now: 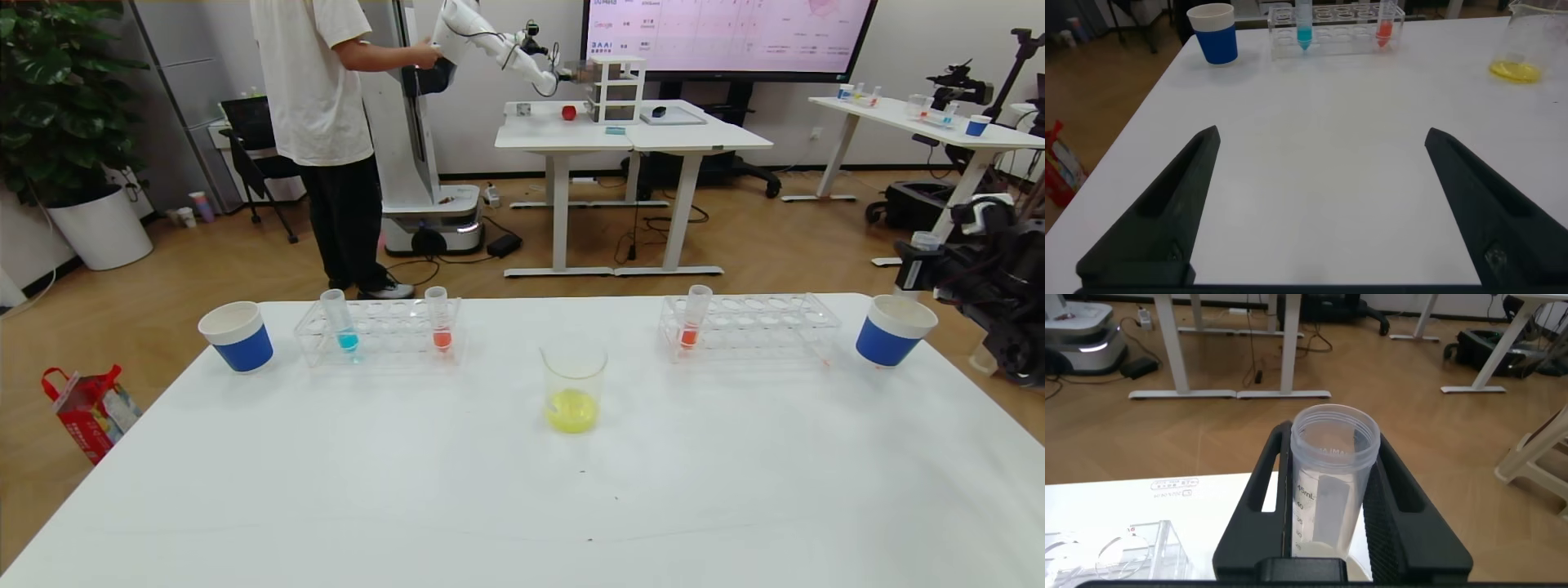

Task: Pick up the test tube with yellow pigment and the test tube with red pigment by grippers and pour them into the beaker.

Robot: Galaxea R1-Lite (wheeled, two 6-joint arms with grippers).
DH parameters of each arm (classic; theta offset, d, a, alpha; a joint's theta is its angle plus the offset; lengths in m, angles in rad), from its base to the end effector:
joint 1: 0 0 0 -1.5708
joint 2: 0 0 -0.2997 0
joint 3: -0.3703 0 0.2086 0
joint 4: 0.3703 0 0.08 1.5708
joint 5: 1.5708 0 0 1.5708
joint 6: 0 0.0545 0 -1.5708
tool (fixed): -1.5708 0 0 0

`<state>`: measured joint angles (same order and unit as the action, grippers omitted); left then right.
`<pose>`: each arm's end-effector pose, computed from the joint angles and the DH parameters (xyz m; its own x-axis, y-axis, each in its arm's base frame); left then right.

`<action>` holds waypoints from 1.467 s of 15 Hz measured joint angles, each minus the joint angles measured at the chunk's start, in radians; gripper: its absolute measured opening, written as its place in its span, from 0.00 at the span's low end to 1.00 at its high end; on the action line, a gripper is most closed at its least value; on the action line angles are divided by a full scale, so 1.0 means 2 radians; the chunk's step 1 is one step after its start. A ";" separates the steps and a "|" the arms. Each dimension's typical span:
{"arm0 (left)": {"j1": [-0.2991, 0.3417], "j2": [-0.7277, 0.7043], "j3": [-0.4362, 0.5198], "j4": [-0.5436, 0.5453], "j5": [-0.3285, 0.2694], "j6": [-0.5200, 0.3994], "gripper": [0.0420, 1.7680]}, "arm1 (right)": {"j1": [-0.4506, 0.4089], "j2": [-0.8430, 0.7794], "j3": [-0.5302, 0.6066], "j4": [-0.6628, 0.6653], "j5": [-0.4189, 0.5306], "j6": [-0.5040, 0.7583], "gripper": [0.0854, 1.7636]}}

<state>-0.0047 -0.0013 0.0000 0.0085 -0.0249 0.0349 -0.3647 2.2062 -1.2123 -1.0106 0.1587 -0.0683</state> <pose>0.0291 -0.0015 0.0744 0.9995 -0.0296 -0.0072 0.0298 0.9990 0.0347 0.4524 -0.1635 0.1216 0.9787 -0.2045 0.0165 0.2052 0.9762 -0.0709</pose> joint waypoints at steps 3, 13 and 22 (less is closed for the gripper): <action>0.000 0.000 0.000 0.000 0.000 0.000 0.99 | 0.000 0.017 -0.006 -0.001 0.001 0.000 0.25; 0.000 0.000 0.000 0.000 0.000 0.000 0.99 | -0.002 0.026 0.011 -0.019 0.000 -0.001 0.98; 0.000 0.000 0.000 0.000 0.000 0.000 0.99 | 0.127 -0.082 0.044 0.016 -0.042 0.001 0.98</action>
<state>-0.0043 -0.0013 0.0000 0.0085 -0.0245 0.0351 -0.1111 2.0426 -1.1243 -0.9789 0.0755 -0.0668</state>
